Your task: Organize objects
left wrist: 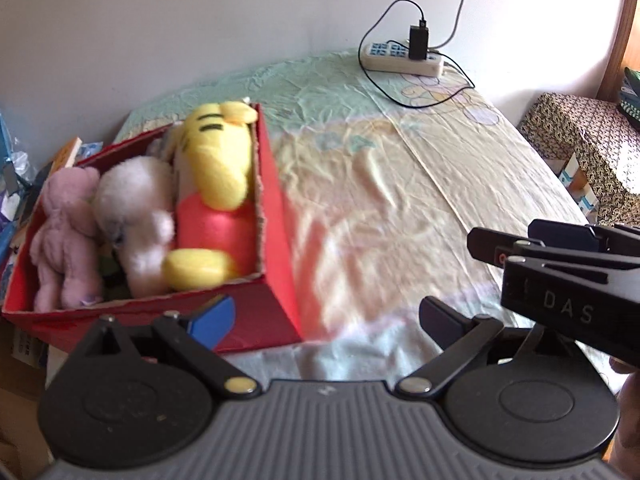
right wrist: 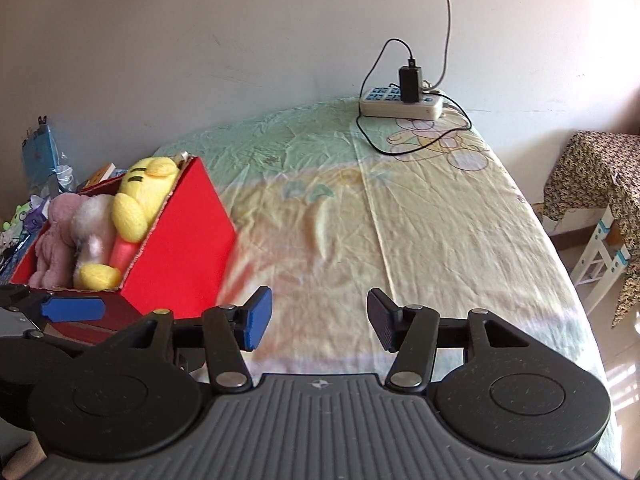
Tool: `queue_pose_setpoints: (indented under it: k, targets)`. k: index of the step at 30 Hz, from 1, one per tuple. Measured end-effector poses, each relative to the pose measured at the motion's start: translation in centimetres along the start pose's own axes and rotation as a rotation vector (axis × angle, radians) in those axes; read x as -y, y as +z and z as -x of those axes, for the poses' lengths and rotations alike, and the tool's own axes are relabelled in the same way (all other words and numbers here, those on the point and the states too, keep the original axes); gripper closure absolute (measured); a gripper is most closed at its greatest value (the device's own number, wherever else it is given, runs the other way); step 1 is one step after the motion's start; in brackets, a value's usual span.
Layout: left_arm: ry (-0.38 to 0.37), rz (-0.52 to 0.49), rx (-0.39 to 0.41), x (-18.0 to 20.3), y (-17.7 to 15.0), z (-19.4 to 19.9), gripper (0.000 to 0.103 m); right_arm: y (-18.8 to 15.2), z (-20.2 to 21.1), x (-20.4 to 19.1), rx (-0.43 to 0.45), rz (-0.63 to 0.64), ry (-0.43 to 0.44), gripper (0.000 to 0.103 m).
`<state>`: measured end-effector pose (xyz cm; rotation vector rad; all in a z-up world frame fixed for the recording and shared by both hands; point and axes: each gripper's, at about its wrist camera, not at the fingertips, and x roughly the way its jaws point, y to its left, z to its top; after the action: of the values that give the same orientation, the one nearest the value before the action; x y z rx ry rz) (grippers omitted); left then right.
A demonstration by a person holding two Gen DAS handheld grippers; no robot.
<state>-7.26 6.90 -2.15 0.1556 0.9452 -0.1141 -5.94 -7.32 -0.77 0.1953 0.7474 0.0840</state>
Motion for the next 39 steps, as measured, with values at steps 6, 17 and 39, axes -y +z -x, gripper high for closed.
queue_pose_setpoints:
  k: [6,17,39]
  targets:
    - [-0.027,-0.001,-0.075,2.0,-0.2,-2.5,0.004,-0.6,-0.5,2.1,-0.043,-0.019,-0.097,0.038]
    - [-0.056,0.006,-0.093,3.0,-0.7,-4.3,0.004,-1.0,-1.7,3.4,-0.101,-0.049,-0.152,0.033]
    - [0.007,-0.021,-0.153,4.9,0.0,-6.6,0.004,-0.4,-3.4,4.6,-0.158,-0.043,-0.184,0.027]
